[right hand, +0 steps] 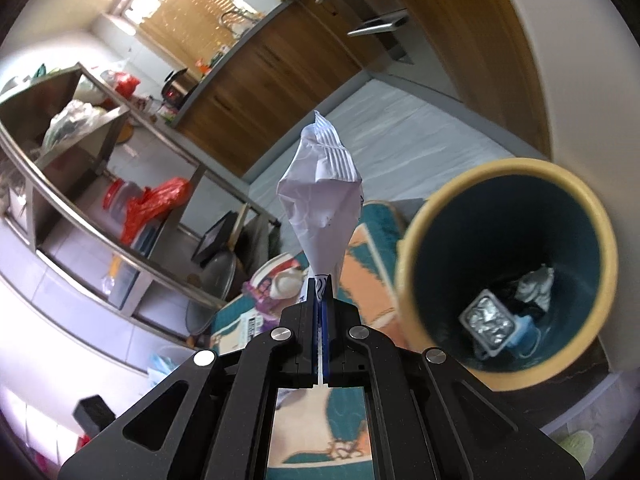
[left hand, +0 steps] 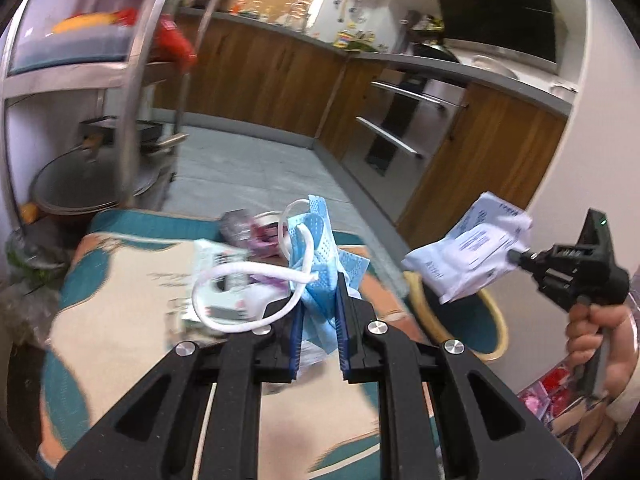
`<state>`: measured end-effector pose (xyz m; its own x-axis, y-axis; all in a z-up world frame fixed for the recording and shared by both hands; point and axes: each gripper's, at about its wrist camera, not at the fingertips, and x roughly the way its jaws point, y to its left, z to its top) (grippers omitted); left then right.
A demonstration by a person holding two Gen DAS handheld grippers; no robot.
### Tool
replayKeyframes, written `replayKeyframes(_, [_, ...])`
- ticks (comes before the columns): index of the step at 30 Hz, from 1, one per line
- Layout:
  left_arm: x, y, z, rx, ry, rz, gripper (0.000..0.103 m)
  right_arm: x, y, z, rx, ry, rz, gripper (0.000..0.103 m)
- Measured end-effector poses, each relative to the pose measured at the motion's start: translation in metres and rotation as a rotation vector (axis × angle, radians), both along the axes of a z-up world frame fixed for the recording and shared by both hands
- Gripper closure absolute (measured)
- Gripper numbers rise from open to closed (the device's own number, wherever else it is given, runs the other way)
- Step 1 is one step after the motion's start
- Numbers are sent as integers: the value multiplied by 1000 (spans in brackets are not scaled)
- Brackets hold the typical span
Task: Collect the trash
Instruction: 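Carry the mask and wipes packet over the teal bin with both grippers, then open both grippers to drop the mask and wipes packet into the bin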
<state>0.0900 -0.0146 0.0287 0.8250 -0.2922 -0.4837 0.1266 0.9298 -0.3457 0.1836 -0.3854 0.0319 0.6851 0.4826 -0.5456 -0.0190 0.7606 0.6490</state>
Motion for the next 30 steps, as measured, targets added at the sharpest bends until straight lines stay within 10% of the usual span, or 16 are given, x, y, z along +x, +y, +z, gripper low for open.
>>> replayKeyframes(18, [75,-199,1,86,49,-297,89,-17,-68,-36,-51,83,-122,101])
replayKeyframes(30, [120,-253,-30,124,153,-370,89,-16,-94,-55,-37,168,-221,101])
